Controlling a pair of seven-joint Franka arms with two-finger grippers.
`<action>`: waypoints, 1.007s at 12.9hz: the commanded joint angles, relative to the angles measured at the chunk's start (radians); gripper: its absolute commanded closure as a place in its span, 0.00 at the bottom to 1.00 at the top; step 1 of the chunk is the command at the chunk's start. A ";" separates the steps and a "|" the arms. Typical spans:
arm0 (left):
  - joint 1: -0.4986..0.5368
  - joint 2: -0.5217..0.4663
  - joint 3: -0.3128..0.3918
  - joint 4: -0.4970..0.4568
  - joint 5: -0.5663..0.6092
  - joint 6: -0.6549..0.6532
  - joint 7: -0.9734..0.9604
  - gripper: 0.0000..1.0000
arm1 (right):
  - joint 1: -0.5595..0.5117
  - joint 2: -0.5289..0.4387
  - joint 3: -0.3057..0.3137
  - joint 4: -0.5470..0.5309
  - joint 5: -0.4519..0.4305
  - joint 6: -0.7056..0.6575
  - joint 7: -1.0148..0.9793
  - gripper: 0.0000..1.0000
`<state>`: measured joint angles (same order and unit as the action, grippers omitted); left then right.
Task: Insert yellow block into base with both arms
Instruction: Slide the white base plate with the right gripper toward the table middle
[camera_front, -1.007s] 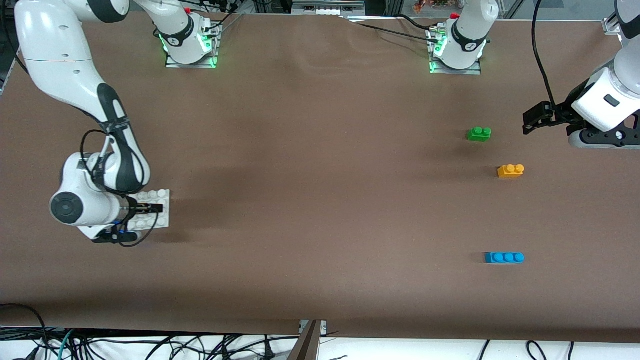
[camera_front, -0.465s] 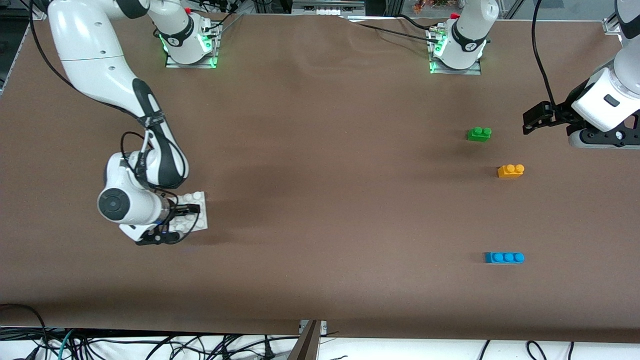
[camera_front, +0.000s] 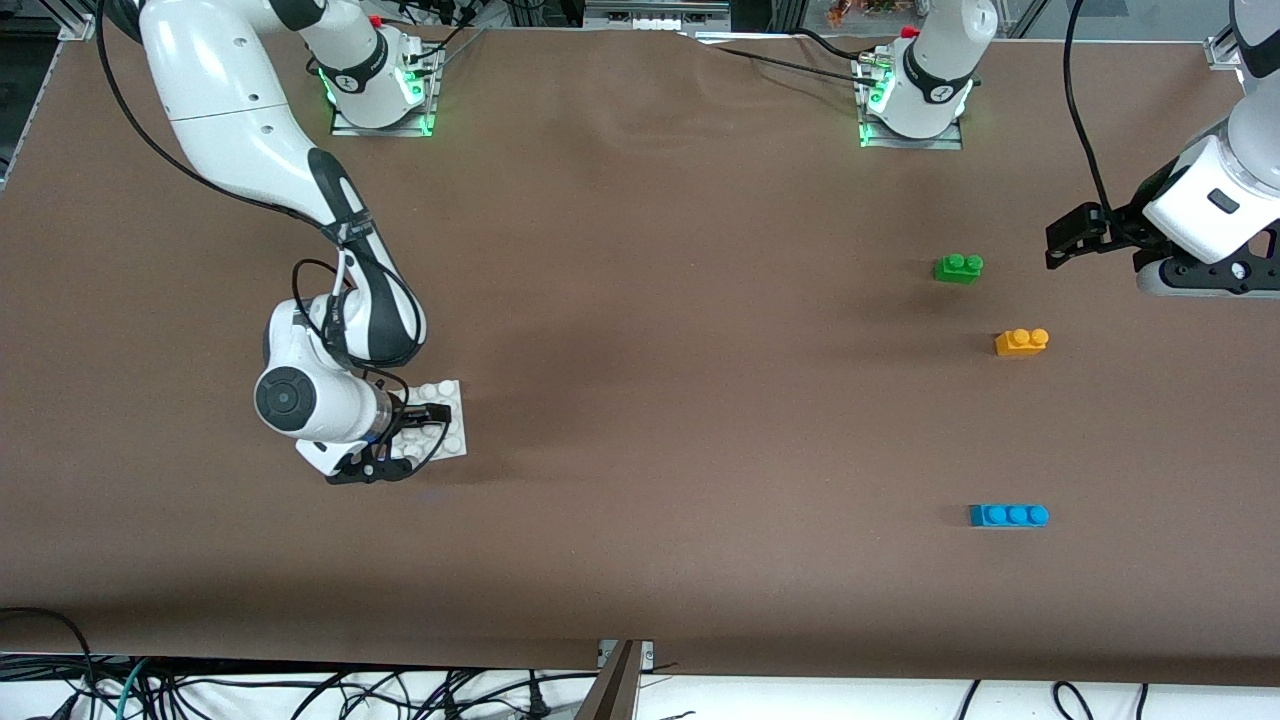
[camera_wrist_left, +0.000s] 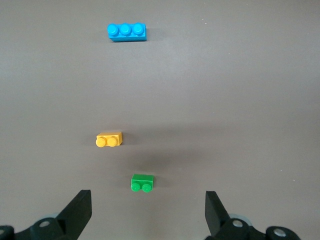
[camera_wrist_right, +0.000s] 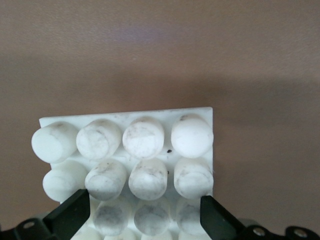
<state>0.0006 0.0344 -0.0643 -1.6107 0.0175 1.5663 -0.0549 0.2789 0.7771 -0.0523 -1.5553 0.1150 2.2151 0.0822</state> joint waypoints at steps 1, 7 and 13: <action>0.006 0.010 -0.002 0.029 -0.014 -0.023 0.004 0.00 | 0.083 0.097 0.012 0.032 0.029 0.060 0.144 0.00; 0.004 0.010 -0.003 0.029 -0.014 -0.028 0.001 0.00 | 0.212 0.114 0.012 0.086 0.032 0.067 0.322 0.00; 0.006 0.010 0.000 0.029 -0.014 -0.031 0.006 0.00 | 0.305 0.129 0.012 0.136 0.035 0.081 0.465 0.00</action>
<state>0.0006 0.0344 -0.0642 -1.6107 0.0175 1.5602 -0.0549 0.5563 0.8567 -0.0434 -1.4700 0.1221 2.2736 0.5096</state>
